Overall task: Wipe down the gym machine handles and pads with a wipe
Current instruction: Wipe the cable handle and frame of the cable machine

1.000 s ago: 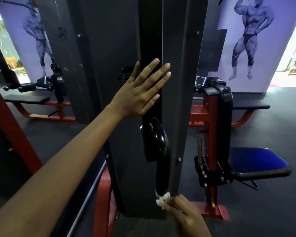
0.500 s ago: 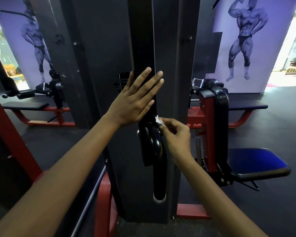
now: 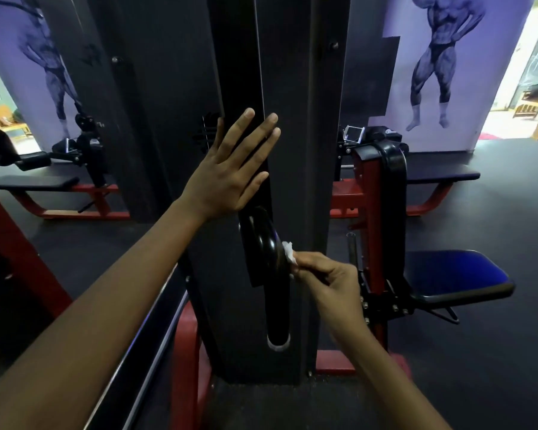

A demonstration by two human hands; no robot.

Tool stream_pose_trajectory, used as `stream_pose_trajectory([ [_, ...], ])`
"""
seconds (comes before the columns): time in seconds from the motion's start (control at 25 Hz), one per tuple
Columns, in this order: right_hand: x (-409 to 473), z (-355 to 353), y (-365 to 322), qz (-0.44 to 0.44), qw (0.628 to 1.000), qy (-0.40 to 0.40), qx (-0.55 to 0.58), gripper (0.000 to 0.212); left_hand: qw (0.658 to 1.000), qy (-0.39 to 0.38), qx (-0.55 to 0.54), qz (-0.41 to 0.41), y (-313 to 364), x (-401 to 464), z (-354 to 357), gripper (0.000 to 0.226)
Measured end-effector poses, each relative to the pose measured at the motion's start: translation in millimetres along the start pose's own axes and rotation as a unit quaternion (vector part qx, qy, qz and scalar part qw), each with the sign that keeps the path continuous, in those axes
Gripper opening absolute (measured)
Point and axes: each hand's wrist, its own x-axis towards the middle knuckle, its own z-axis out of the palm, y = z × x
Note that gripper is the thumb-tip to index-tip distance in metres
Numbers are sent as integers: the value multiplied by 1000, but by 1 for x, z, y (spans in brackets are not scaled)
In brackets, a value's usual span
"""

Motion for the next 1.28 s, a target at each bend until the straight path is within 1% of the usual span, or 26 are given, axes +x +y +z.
stream_pose_trajectory([
  [0.08,-15,-4,17,-14,1000,-2,-2,31,1000,2,-2,-1,2,0,-1,55],
  [0.16,-30,-8,35,-15,1000,-14,-11,42,1000,1,-4,1,2,0,-1,55],
  [0.24,-45,-9,51,4,999,-20,-30,52,1000,3,-4,0,0,-1,-2,55],
  [0.36,-63,-12,70,52,996,-25,-73,57,1000,6,-9,-5,-2,-3,-3,55],
  [0.52,-85,-16,96,108,971,-102,-188,74,1000,-1,0,1,-6,-7,-8,55],
  [0.56,-84,-18,96,117,969,-88,-201,74,1000,-7,4,3,-7,-7,-9,55],
  [0.6,-76,-20,92,123,972,-45,-195,69,1000,-12,6,4,-7,-8,-10,55],
  [0.68,-43,-22,70,120,978,66,-158,48,1000,-17,9,5,-5,-8,-10,55],
  [0.72,-19,-19,55,90,981,91,-148,39,1000,-16,9,7,-4,-6,-10,55],
  [0.8,26,-5,20,30,985,82,-147,30,1000,-15,7,10,-4,-5,-9,55],
  [0.92,60,26,-5,10,992,44,-118,25,1000,-14,12,9,-6,-6,-8,56],
  [1.04,58,39,-8,26,995,34,-95,26,1000,-13,11,14,-6,-6,-7,56],
  [1.2,33,30,-16,43,997,24,-59,28,1000,-6,7,13,-7,-6,-6,55],
  [1.28,15,22,-20,36,998,6,-51,28,1000,-2,7,12,-7,-7,-4,55],
])
